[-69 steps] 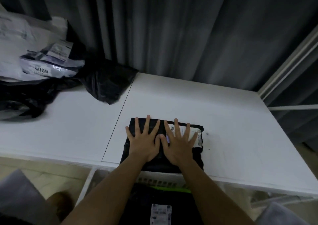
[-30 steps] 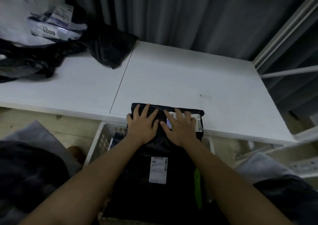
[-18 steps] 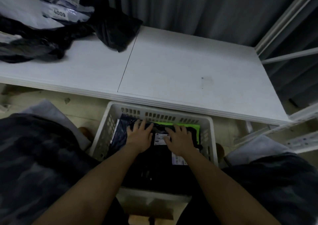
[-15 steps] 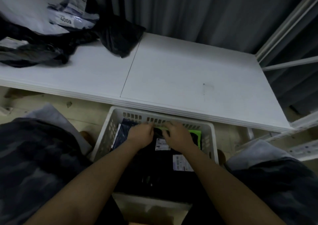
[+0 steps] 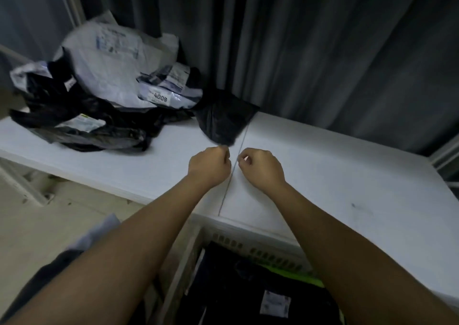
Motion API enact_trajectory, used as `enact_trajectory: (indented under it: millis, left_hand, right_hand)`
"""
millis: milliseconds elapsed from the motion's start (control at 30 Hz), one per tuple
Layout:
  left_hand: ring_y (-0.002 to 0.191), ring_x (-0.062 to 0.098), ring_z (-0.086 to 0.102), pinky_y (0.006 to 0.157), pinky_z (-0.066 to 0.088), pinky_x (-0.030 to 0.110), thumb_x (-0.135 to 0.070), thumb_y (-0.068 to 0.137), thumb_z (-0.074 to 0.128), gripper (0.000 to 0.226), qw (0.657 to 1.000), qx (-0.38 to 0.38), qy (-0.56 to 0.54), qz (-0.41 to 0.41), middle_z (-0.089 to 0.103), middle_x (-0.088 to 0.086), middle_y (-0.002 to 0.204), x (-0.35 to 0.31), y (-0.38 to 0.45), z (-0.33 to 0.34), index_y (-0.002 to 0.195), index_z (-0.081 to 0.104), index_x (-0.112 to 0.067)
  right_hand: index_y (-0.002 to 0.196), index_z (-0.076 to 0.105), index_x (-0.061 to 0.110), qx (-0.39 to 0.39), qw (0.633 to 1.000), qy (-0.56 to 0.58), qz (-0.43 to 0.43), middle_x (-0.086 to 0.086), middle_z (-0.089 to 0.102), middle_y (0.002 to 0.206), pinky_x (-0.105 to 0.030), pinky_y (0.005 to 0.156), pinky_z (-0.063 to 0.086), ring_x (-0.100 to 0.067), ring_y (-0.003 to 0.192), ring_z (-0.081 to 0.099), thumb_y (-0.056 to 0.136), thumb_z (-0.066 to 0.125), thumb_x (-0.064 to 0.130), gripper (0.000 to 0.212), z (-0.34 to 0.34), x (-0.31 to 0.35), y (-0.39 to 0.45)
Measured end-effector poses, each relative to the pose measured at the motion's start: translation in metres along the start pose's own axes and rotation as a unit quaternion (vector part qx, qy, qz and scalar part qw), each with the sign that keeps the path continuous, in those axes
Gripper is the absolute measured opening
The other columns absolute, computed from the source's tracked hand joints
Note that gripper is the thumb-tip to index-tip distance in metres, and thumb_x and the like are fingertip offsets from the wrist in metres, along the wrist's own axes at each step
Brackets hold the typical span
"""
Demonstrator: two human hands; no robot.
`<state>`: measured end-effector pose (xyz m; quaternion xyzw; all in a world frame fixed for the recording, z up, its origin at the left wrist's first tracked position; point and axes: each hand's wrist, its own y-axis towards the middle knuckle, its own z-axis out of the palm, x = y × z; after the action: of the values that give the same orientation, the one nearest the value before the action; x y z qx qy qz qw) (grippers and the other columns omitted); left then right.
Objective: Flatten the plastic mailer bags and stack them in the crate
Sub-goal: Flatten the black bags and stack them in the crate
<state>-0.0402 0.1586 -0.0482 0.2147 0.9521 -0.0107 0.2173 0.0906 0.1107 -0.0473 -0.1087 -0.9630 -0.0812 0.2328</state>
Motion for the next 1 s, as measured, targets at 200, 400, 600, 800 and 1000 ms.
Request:
enact_trajectory:
  millis: [200, 400, 600, 800, 1000]
  left_hand:
    - [0.110, 0.031, 0.053, 0.087, 0.046, 0.037, -0.018, 0.093, 0.044, 0.031, 0.997, -0.003, -0.052, -0.053, 0.056, 0.012, 0.122, 0.046, 0.067, 0.007, 0.121, 0.056, -0.011]
    - [0.113, 0.032, 0.048, 0.090, 0.045, 0.040, -0.017, 0.093, 0.045, 0.031, 0.993, -0.023, -0.094, -0.070, 0.048, 0.013, 0.125, 0.074, 0.113, 0.019, 0.122, 0.055, -0.012]
    - [0.109, 0.032, 0.053, 0.091, 0.046, 0.039, -0.017, 0.094, 0.046, 0.031, 0.992, -0.005, -0.114, -0.055, 0.050, 0.013, 0.124, 0.084, 0.125, 0.030, 0.122, 0.057, -0.014]
    - [0.110, 0.028, 0.055, 0.091, 0.046, 0.035, -0.016, 0.094, 0.046, 0.029, 0.990, 0.005, -0.133, -0.048, 0.053, 0.010, 0.126, 0.072, 0.116, 0.028, 0.120, 0.058, -0.015]
    - [0.112, 0.030, 0.053, 0.092, 0.044, 0.035, -0.016, 0.095, 0.045, 0.029, 0.987, 0.014, -0.155, -0.036, 0.050, 0.011, 0.128, 0.026, 0.081, 0.031, 0.123, 0.052, -0.012]
  right_hand:
    - [0.119, 0.062, 0.017, -0.019, 0.998, -0.065, -0.001, -0.006, 0.058, 0.120, -0.031, 0.080, 0.048, -0.024, 0.105, 0.056, 0.091, 0.059, 0.036, 0.034, 0.047, -0.001, 0.080]
    - [0.152, 0.009, 0.020, -0.042, 0.994, -0.095, 0.014, -0.013, 0.015, 0.154, -0.046, 0.105, 0.035, -0.036, 0.135, 0.024, 0.074, 0.065, 0.063, 0.105, 0.086, -0.002, 0.146]
    - [0.153, 0.001, 0.019, -0.029, 0.996, -0.083, 0.035, -0.015, 0.036, 0.139, -0.042, 0.096, 0.043, -0.033, 0.124, 0.039, 0.080, 0.067, 0.051, 0.104, 0.118, -0.008, 0.164]
    - [0.140, 0.036, 0.012, -0.060, 0.996, -0.048, 0.040, -0.013, 0.043, 0.130, -0.037, 0.089, 0.044, -0.030, 0.117, 0.044, 0.089, 0.060, 0.029, 0.059, 0.089, -0.033, 0.140]
    - [0.125, 0.049, 0.010, -0.087, 0.995, -0.001, 0.046, -0.011, 0.049, 0.115, -0.032, 0.078, 0.044, -0.028, 0.103, 0.050, 0.085, 0.061, 0.021, 0.043, 0.036, -0.076, 0.067]
